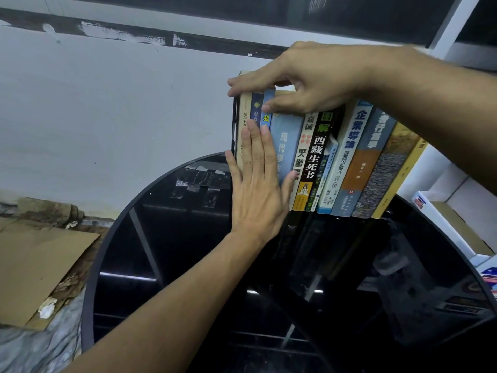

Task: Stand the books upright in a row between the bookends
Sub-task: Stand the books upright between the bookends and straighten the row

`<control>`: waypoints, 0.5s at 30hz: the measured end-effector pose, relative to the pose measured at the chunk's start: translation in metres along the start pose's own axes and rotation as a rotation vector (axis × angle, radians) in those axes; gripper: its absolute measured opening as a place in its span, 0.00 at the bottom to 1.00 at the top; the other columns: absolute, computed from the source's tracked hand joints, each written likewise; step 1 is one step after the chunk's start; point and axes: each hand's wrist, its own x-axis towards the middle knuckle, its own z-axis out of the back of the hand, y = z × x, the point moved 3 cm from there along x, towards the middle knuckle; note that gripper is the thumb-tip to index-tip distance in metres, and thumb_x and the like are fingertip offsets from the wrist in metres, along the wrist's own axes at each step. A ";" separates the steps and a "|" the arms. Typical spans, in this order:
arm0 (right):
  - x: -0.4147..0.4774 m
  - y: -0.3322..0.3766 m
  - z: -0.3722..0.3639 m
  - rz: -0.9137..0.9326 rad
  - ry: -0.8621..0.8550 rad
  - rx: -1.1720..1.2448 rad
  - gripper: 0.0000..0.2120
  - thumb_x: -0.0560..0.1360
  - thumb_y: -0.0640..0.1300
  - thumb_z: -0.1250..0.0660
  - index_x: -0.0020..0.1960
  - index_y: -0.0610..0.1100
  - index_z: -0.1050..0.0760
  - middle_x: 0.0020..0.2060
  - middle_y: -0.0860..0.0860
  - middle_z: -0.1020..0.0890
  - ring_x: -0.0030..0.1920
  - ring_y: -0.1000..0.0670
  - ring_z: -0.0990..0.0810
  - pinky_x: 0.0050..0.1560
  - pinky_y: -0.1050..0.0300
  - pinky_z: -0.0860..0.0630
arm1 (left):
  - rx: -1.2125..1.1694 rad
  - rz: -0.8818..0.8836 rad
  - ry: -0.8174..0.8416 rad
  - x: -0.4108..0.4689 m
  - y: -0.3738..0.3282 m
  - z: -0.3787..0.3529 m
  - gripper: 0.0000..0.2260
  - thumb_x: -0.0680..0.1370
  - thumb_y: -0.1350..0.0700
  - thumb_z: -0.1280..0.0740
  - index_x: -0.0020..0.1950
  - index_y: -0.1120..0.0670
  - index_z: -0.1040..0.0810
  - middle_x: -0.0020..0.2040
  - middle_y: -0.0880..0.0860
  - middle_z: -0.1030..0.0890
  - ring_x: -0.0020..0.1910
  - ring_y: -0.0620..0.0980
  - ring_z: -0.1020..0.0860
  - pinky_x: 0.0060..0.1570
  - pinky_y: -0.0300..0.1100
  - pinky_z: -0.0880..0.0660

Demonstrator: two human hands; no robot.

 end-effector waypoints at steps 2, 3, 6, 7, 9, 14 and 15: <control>0.001 0.001 0.000 0.002 0.000 -0.010 0.23 0.82 0.49 0.36 0.76 0.60 0.34 0.73 0.62 0.28 0.73 0.52 0.29 0.72 0.44 0.33 | 0.001 -0.005 -0.001 0.000 -0.001 0.000 0.36 0.85 0.41 0.48 0.81 0.61 0.63 0.82 0.62 0.61 0.81 0.56 0.64 0.78 0.65 0.55; 0.001 0.002 0.000 0.004 0.003 -0.018 0.23 0.82 0.49 0.36 0.76 0.60 0.33 0.72 0.62 0.27 0.72 0.51 0.28 0.71 0.43 0.32 | -0.002 -0.008 0.000 -0.001 -0.001 0.001 0.36 0.85 0.42 0.47 0.81 0.61 0.62 0.82 0.63 0.60 0.81 0.56 0.64 0.78 0.65 0.55; 0.001 0.005 0.000 0.013 0.021 -0.048 0.23 0.83 0.48 0.36 0.76 0.59 0.34 0.73 0.62 0.28 0.71 0.51 0.28 0.71 0.43 0.32 | -0.016 -0.008 0.015 0.000 0.000 0.003 0.37 0.85 0.43 0.45 0.81 0.61 0.62 0.82 0.61 0.61 0.81 0.55 0.65 0.78 0.65 0.55; 0.002 0.005 0.000 0.011 0.028 -0.056 0.24 0.83 0.48 0.36 0.77 0.59 0.35 0.73 0.62 0.29 0.72 0.51 0.29 0.71 0.44 0.33 | -0.021 -0.009 0.023 0.000 0.001 0.004 0.37 0.85 0.43 0.44 0.81 0.61 0.61 0.82 0.61 0.61 0.80 0.55 0.65 0.78 0.65 0.56; 0.003 0.003 0.000 0.001 0.046 -0.052 0.25 0.83 0.46 0.37 0.78 0.59 0.37 0.75 0.62 0.32 0.74 0.53 0.32 0.74 0.45 0.35 | -0.036 -0.011 0.037 -0.001 0.002 0.007 0.37 0.85 0.43 0.44 0.82 0.61 0.61 0.82 0.60 0.62 0.81 0.55 0.65 0.78 0.65 0.58; 0.001 -0.003 -0.002 -0.048 0.082 -0.050 0.32 0.83 0.47 0.37 0.83 0.55 0.49 0.82 0.58 0.49 0.80 0.55 0.47 0.79 0.57 0.52 | -0.058 -0.013 0.056 -0.002 0.004 0.011 0.37 0.86 0.44 0.43 0.82 0.59 0.62 0.82 0.59 0.63 0.81 0.56 0.64 0.78 0.63 0.60; -0.002 -0.003 -0.003 -0.069 0.083 -0.053 0.33 0.83 0.49 0.37 0.83 0.53 0.50 0.82 0.56 0.50 0.80 0.54 0.48 0.79 0.56 0.52 | -0.061 -0.008 0.058 -0.002 0.004 0.011 0.36 0.86 0.44 0.44 0.82 0.59 0.63 0.82 0.59 0.63 0.81 0.55 0.64 0.78 0.63 0.60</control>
